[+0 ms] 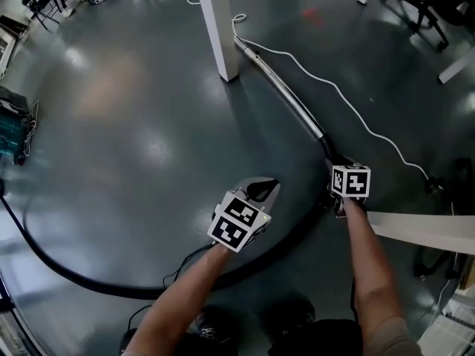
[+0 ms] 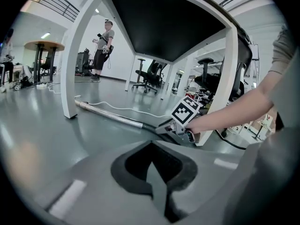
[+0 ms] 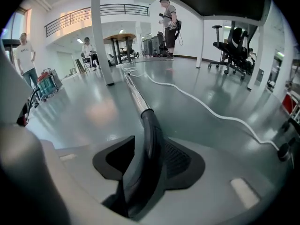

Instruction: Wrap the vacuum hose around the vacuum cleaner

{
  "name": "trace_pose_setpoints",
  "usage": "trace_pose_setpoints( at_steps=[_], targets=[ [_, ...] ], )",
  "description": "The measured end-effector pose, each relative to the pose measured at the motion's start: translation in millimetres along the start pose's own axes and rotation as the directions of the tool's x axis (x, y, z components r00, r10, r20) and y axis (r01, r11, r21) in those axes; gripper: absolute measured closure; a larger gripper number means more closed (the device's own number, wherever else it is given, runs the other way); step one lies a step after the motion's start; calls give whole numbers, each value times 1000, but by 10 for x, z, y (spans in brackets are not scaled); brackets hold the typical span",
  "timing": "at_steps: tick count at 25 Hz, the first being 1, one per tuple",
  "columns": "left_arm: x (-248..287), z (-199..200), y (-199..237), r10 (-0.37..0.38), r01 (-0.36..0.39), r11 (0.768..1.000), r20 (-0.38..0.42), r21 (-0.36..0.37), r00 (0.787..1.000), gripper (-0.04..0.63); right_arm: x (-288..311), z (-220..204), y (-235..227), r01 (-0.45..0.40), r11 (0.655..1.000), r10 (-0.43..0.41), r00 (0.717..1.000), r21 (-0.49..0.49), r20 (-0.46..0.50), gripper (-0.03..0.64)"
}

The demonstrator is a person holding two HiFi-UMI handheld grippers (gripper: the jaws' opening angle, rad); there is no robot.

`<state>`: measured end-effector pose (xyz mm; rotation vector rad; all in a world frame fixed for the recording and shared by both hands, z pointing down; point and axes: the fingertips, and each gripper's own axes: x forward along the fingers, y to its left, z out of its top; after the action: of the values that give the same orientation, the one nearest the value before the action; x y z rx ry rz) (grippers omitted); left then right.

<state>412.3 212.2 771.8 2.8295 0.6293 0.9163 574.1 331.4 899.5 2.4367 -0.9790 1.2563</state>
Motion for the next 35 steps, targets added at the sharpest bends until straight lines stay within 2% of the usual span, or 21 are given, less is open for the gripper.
trace_pose_setpoints(
  at_steps=[5,11,19,26,35],
  targets=[
    [-45,-88,88,12,-12,1000,13,-21,1000,595,210,47,-89,27,1000,-27,1000,-5,-3,417],
    [-108,-177,178,38,-38,999,6,-17,999,595,380,-33,-94,-2,1000,0,996,-23,-94,429],
    [-107,-229,83,41,-41,999,-24,-2,999,595,343,-35,-101,-1,1000,0,996,-5,-86,434],
    [-196,-117,-58,20,-19,999,-43,36,999,595,-113,-31,8,48,991,-56,997,-125,-61,433],
    [-433,263,-192,-37,45,992,-71,117,997,595,-945,-194,83,149,981,-158,985,-123,-70,436]
  ],
)
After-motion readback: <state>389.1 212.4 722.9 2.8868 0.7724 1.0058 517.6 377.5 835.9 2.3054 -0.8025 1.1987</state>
